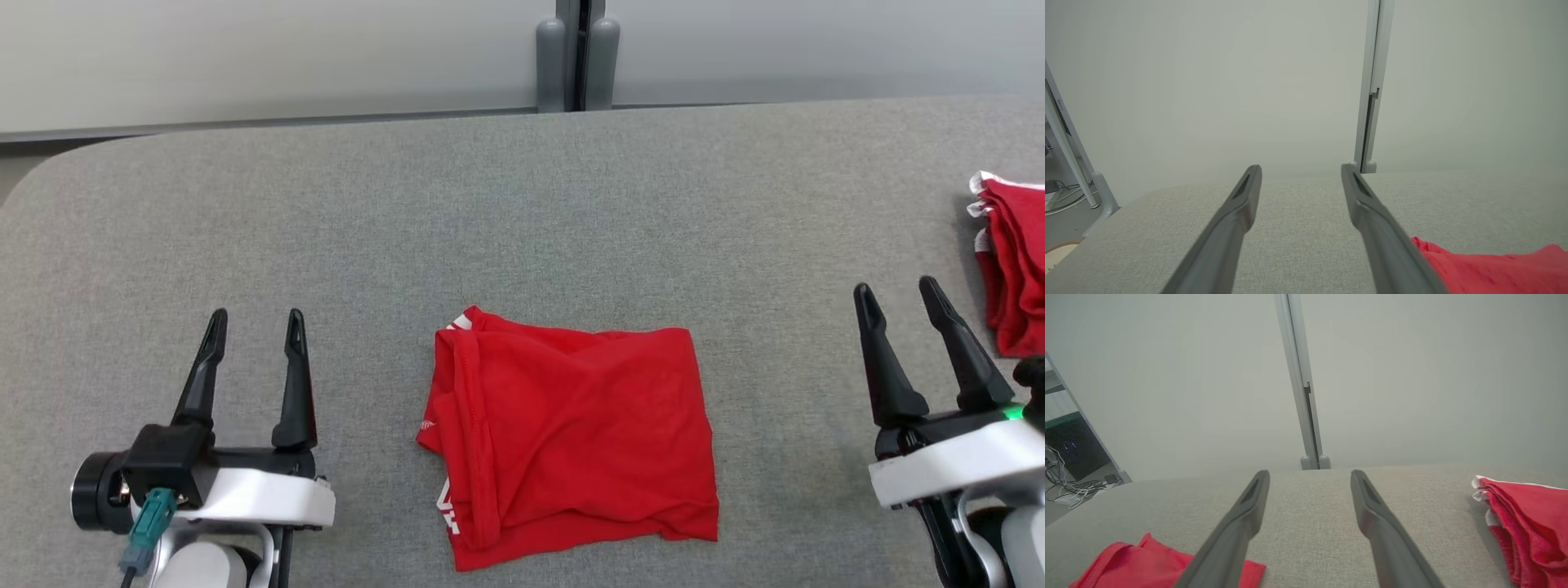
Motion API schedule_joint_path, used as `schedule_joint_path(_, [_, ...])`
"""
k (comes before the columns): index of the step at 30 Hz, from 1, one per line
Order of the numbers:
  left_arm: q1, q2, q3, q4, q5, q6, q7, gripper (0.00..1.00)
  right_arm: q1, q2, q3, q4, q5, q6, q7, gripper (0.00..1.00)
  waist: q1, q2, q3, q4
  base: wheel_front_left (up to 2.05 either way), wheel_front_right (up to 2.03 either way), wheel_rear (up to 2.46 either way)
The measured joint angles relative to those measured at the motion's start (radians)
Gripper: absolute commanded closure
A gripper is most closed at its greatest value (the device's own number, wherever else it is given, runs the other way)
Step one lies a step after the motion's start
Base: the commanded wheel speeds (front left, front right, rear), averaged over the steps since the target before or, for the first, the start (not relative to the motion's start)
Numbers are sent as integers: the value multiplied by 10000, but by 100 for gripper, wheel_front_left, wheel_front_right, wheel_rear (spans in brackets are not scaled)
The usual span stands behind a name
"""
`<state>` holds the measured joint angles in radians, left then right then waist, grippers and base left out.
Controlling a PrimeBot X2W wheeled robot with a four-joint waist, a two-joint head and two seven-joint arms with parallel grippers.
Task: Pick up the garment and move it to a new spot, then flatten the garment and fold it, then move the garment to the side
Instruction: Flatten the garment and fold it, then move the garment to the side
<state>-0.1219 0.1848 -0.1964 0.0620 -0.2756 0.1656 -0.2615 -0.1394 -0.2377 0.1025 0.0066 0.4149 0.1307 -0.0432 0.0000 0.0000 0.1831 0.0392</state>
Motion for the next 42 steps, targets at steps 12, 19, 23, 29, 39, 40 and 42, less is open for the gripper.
schedule_joint_path(12, [1224, 445, -169, 44, -119, -71, 468, 0, 1676, 276, -545, -742, -539, 0, 836, 0, 0, 0, -1139, -172, 0, 0, 0])
schedule_joint_path(19, [1624, 533, -259, 25, -128, -59, 610, 0, 2223, 221, -531, -976, -876, 0, 1154, 0, 0, 0, -1537, -146, 0, 0, 0])
schedule_joint_path(23, [1691, 535, -282, -17, -171, -38, 675, 0, 2312, 194, -500, -1174, -1024, 0, 1239, 0, 0, 0, -1623, -143, 0, 0, 0])
schedule_joint_path(29, [1723, 537, -288, -69, -224, 27, 690, 0, 2359, 247, -596, -1386, -1078, 0, 1331, 0, 0, 0, -1641, -201, 0, 0, 0])
schedule_joint_path(39, [1682, 527, -345, -157, -259, 109, 723, 0, 2344, 320, -612, -1484, -1150, 0, 1365, 0, 0, 0, -1538, -239, 0, 0, 0])
schedule_joint_path(40, [1646, 520, -359, -182, -268, 111, 731, 0, 2326, 320, -614, -1499, -1156, 0, 1371, 0, 0, 0, -1499, -227, 0, 0, 0])
schedule_joint_path(42, [1491, 493, -395, -236, -270, 111, 732, 0, 2231, 314, -545, -1484, -1152, 0, 1406, 0, 0, 0, -1395, -180, 0, 0, 0])
